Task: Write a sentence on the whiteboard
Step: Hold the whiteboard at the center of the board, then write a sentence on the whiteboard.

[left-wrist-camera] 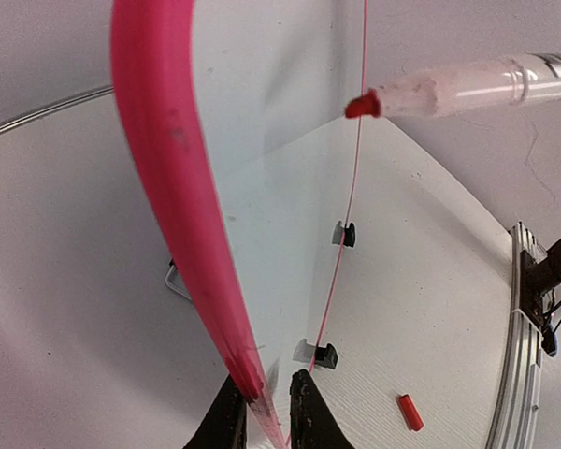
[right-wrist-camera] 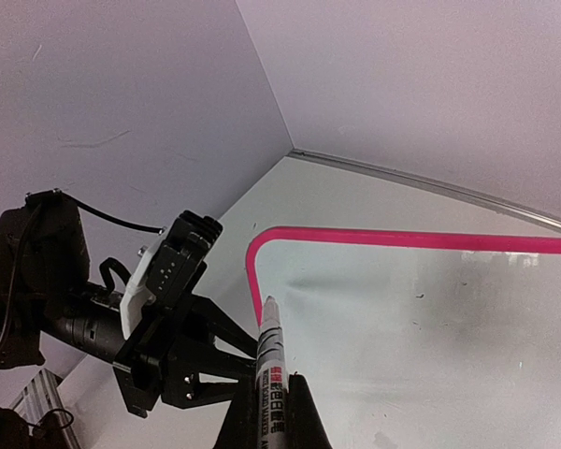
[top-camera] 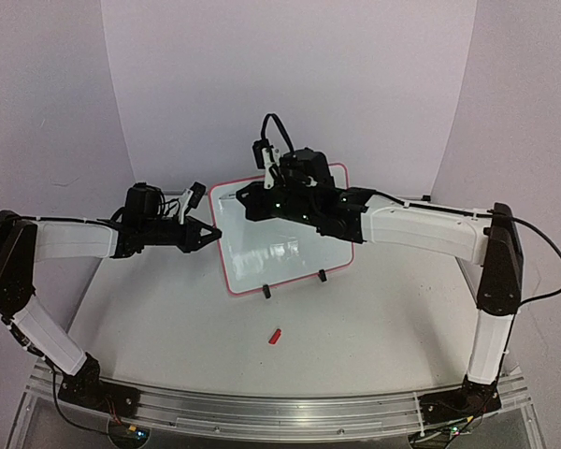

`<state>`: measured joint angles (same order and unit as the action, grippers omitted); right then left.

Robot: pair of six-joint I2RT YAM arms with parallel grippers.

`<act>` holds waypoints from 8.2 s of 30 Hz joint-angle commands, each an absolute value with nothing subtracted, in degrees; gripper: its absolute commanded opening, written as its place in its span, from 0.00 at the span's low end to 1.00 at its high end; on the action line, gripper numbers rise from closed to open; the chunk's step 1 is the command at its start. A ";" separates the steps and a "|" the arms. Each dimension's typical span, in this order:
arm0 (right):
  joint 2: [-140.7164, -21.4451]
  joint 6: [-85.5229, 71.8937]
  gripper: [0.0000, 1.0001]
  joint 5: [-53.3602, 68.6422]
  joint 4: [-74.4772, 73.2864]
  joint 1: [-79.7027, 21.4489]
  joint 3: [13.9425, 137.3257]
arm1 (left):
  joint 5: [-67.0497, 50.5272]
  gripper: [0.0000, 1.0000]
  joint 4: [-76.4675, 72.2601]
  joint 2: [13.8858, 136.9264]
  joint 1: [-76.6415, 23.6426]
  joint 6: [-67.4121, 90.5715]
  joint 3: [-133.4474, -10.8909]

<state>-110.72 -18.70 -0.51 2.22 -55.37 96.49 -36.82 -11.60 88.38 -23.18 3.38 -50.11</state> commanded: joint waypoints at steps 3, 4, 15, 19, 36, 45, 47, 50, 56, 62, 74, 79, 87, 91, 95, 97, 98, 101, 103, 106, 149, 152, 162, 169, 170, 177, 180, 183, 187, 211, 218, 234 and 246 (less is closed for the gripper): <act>-112.47 -17.97 0.00 -2.10 3.49 -55.58 99.75 | -36.76 0.14 -12.81 88.85 -23.19 1.49 -50.91; -112.73 -17.98 0.00 -2.40 3.50 -55.55 99.89 | -36.58 0.13 -12.75 88.86 -23.19 1.22 -50.82; -114.14 -17.92 0.00 -4.19 3.47 -55.62 100.76 | -36.48 0.08 -12.57 88.95 -23.17 0.09 -50.53; -114.27 -18.01 0.00 -5.48 3.34 -55.56 100.74 | -36.41 0.07 -12.48 88.97 -23.18 0.09 -50.42; -108.80 -16.63 0.00 -14.92 3.78 -55.63 95.01 | -36.04 0.03 -11.69 88.51 -23.16 0.09 -50.54; -105.34 -14.73 0.00 0.91 6.15 -55.57 92.96 | -35.60 0.03 -11.35 88.39 -23.14 0.09 -50.70; -105.17 -14.92 0.00 2.71 6.15 -55.62 93.00 | -35.60 0.03 -11.26 88.54 -23.18 0.09 -50.80; -106.25 -15.25 0.00 2.25 5.71 -55.65 93.93 | -35.38 0.03 -11.26 88.46 -23.21 0.09 -50.71; -109.07 -15.49 0.00 0.17 3.15 -55.59 96.96 | -35.01 0.02 -10.92 88.34 -23.20 -1.40 -50.80; -110.39 -15.20 0.00 -1.68 2.74 -55.55 98.06 | -34.72 0.02 -10.81 88.35 -23.20 -1.57 -50.80; -111.55 -15.29 0.00 -3.74 0.84 -55.60 97.92 | -34.28 0.02 -10.46 88.42 -23.23 -1.89 -50.89; -111.14 -15.78 0.00 -4.12 0.09 -55.55 96.26 | -34.02 0.02 -10.28 88.16 -23.26 -2.02 -50.88; -111.67 -16.47 0.00 -3.55 -1.58 -55.61 94.98 | -33.93 0.01 -10.28 88.01 -23.21 -2.03 -50.89; -112.06 -16.95 0.00 -3.34 -2.15 -55.59 94.54 | -33.85 0.01 -10.20 87.74 -23.19 -2.04 -50.80; -111.89 -17.46 0.00 -2.79 -2.42 -55.60 93.74 | -33.84 0.01 -10.20 87.71 -23.17 -2.05 -50.80; -112.04 -17.64 0.00 -2.60 -2.62 -55.62 93.73 | -33.84 0.01 -10.30 87.71 -23.20 -2.07 -50.80; -112.12 -17.73 0.00 -2.51 -2.71 -55.61 93.70 | -33.84 0.01 -10.29 87.71 -23.21 -2.02 -50.80; -112.40 -18.00 0.00 -2.41 -3.02 -55.59 93.29 | -33.83 0.01 -10.28 87.54 -23.23 -2.02 -50.72; -112.26 -18.10 0.00 -2.22 -3.16 -55.62 92.98 | -33.82 0.01 -10.33 87.54 -23.20 -2.02 -50.71; -111.83 -17.97 0.00 -1.91 -3.12 -55.57 93.02 | -33.83 0.01 -10.37 87.71 -23.18 -2.02 -50.71; -111.71 -16.38 0.00 -3.83 -1.90 -55.47 97.95 | -33.10 0.00 -10.13 88.33 -23.30 -2.46 -50.84; -111.71 -16.43 0.00 -5.40 -2.02 -55.52 97.69 | -33.01 0.00 -10.11 88.25 -23.20 -2.51 -50.80; -110.65 -16.30 0.00 -8.44 -2.28 -55.48 96.23 | -32.92 0.00 -10.05 88.09 -23.19 -2.55 -50.71; -109.55 -15.89 0.00 -9.86 -2.28 -55.46 95.10 | -32.92 0.00 -10.03 88.15 -23.18 -2.55 -50.71; -109.44 -15.83 0.00 -9.92 -2.22 -55.46 94.91 | -32.87 0.00 -10.02 88.15 -23.21 -2.57 -50.71; -108.44 -15.73 0.00 -10.93 -2.23 -55.49 93.94 | -32.78 0.00 -9.93 88.09 -23.24 -2.68 -50.71; -107.98 -15.73 0.00 -10.88 -2.28 -55.48 93.68 | -32.88 0.00 -10.00 88.07 -23.20 -2.55 -50.71; -108.39 -15.33 0.00 -9.28 -2.26 -55.46 94.18 | -32.79 0.00 -10.02 88.16 -23.16 -2.55 -50.71; -108.19 -14.34 0.00 -5.69 -3.42 -55.46 95.52 | -32.17 0.00 -10.01 88.20 -23.18 -2.42 -50.63; -103.24 -18.18 0.00 8.58 -4.75 -50.15 90.39 | -31.91 0.00 -10.20 88.36 -23.22 -2.45 -50.49; -106.21 -18.63 0.00 9.52 -4.61 -50.12 91.87 | -31.99 0.00 -10.26 88.77 -23.23 -2.47 -50.70; -106.95 -18.76 0.00 6.89 -2.64 -50.12 92.41 | -31.92 0.00 -10.21 89.29 -23.23 -2.65 -50.89; -108.82 -18.54 0.00 5.46 -2.54 -50.17 92.93 | -31.98 0.00 -10.20 89.38 -23.25 -2.64 -50.89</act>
<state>-107.18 -18.31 6.87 -4.16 -49.91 90.13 -35.81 -11.38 88.47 -23.31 1.23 -50.11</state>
